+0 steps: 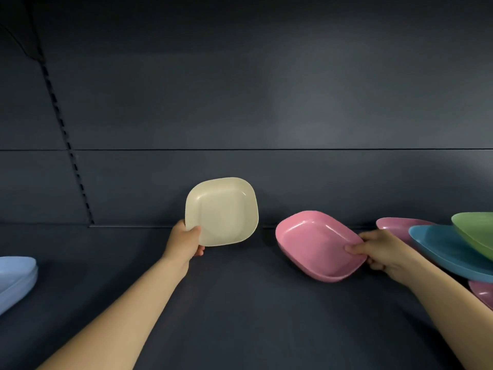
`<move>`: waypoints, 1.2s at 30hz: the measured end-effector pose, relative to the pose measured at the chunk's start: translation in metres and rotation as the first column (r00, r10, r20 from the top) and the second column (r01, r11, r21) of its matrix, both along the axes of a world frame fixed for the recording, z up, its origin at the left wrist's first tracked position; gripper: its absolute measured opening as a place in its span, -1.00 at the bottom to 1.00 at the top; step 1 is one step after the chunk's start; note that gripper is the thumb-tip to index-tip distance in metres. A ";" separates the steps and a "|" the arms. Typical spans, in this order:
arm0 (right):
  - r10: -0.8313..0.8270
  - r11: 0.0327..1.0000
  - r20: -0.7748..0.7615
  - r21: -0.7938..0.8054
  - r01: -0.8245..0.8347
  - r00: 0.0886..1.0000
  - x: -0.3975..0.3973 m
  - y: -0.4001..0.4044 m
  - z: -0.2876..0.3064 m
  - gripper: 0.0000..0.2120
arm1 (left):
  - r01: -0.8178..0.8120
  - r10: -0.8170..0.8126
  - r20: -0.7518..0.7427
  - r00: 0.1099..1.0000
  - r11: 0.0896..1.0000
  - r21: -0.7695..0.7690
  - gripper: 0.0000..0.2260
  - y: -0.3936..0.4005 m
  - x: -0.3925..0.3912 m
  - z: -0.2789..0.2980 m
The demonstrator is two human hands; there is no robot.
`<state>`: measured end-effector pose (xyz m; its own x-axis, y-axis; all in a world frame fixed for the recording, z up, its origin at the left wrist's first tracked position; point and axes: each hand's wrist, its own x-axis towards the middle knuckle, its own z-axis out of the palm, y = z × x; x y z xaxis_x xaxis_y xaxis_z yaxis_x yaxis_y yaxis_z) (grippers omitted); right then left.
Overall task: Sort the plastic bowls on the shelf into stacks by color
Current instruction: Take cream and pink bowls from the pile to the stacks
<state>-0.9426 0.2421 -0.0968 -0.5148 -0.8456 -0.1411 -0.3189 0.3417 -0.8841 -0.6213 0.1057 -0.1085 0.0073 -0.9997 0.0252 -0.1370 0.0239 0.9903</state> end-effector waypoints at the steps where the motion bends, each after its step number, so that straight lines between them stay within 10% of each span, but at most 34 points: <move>1: 0.004 0.999 0.057 -0.033 -0.002 0.998 0.001 -0.001 0.000 -0.96 | -0.010 0.010 -0.045 0.999 1.000 0.007 -0.83 0.000 0.001 0.001; 8: 0.079 0.979 0.481 -0.201 0.022 0.873 0.009 0.003 0.006 -0.78 | -0.050 0.054 -0.257 0.965 0.998 0.022 -0.91 -0.001 0.008 0.002; 22: 0.057 0.936 0.408 -0.339 0.093 0.911 0.109 0.012 0.028 -0.91 | -0.154 0.124 -0.352 0.928 0.986 -0.058 -0.93 0.057 0.064 0.038; 36: 0.148 0.918 0.383 -0.396 0.018 0.912 0.383 -0.003 0.094 -0.79 | -0.314 0.257 -0.273 0.927 0.930 -0.192 -0.90 0.099 0.355 0.102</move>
<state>-0.5598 0.2394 -0.0023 -0.4266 -0.9042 0.0200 0.0777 -0.0587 -0.9952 -0.2664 0.2046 -0.0065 0.3255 -0.9211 0.2136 0.0679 0.2481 0.9664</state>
